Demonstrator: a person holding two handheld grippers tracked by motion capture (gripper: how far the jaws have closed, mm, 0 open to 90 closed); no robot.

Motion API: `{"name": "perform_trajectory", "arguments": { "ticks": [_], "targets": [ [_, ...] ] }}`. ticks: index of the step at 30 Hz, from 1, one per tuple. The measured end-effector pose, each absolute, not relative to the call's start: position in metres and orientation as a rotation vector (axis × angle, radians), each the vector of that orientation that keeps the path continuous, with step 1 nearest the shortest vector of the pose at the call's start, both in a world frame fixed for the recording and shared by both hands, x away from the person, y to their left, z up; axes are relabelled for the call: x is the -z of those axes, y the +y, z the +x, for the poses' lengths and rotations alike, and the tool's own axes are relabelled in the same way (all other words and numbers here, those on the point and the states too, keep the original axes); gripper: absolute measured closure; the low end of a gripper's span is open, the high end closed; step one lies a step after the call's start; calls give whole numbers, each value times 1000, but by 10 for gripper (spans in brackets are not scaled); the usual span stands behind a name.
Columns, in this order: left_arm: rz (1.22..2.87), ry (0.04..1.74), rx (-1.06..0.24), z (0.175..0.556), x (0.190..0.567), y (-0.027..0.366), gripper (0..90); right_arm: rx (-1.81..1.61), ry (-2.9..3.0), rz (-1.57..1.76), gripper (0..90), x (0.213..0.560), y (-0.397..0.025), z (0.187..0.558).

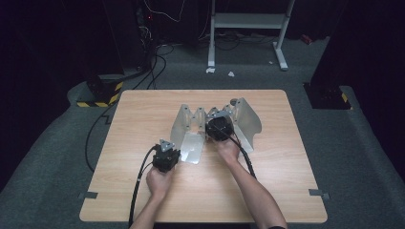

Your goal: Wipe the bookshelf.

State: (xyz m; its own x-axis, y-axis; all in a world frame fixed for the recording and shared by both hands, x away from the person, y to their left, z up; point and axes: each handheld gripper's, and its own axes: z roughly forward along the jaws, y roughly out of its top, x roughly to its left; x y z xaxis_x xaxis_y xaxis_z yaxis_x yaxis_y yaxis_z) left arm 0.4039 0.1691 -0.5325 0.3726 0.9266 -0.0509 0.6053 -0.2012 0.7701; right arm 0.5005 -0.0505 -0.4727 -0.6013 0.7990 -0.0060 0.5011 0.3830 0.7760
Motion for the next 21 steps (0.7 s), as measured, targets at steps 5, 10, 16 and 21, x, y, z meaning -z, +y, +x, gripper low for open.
{"name": "perform_trajectory", "arguments": {
  "ticks": [5,10,16,21],
  "targets": [
    [1912,1324,-566,404,532,169,847,-1187,2203,1045,835,438,-58,485],
    [1910,1324,-567,404,533,168,847,-1245,2182,959,835,408,-58,473],
    [1913,1324,-569,404,533,169,847,-1223,2223,963,835,423,-60,467],
    [1918,1321,-580,404,533,168,847,-1181,2278,1008,835,454,-60,464]
  ]
}}
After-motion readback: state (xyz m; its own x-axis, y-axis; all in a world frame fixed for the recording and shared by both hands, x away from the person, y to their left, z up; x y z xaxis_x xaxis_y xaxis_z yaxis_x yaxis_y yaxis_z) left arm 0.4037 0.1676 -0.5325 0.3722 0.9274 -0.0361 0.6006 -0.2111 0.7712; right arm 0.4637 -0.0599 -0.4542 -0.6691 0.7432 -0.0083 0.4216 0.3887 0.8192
